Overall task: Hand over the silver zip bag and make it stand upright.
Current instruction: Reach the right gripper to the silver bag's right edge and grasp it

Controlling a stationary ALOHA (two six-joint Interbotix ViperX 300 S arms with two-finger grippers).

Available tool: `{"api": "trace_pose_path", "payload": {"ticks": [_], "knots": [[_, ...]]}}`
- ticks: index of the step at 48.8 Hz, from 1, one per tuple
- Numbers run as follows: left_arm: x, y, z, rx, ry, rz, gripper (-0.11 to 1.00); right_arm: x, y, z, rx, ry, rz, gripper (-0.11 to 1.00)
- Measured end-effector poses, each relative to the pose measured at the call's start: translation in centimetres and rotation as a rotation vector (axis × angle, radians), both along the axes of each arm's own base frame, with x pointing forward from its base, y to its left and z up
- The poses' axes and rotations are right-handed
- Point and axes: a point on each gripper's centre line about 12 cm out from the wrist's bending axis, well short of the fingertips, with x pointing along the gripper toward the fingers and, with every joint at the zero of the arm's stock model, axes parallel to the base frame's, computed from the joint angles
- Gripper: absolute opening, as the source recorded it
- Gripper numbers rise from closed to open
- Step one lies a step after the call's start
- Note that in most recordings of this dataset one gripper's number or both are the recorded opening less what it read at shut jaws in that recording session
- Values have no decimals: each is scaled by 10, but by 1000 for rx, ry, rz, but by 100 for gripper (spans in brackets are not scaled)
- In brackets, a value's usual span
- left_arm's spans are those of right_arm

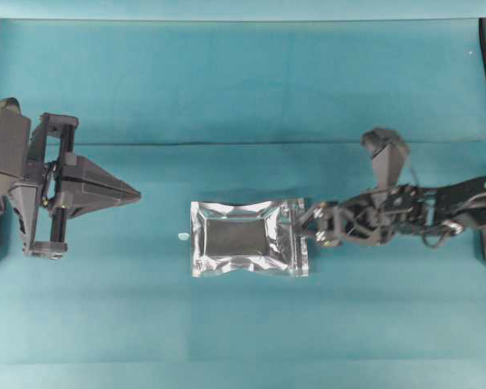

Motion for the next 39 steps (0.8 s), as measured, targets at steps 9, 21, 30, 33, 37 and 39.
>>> {"api": "trace_pose_path", "payload": {"ticks": [9, 21, 30, 33, 37, 39], "knots": [[0, 0, 0, 0, 0, 0, -6, 13, 3, -6, -2, -10, -1, 99], [0, 0, 0, 0, 2, 0, -6, 21, 4, -8, -9, -28, -3, 99], [0, 0, 0, 0, 0, 0, -6, 22, 4, -11, -13, -32, -4, 99], [0, 0, 0, 1, 2, 0, -6, 22, 4, -11, -13, -32, -3, 99], [0, 0, 0, -1, 2, 0, -6, 22, 4, -11, -13, -32, -4, 97], [0, 0, 0, -1, 2, 0, -6, 22, 4, -12, -12, -31, -5, 96]]}}
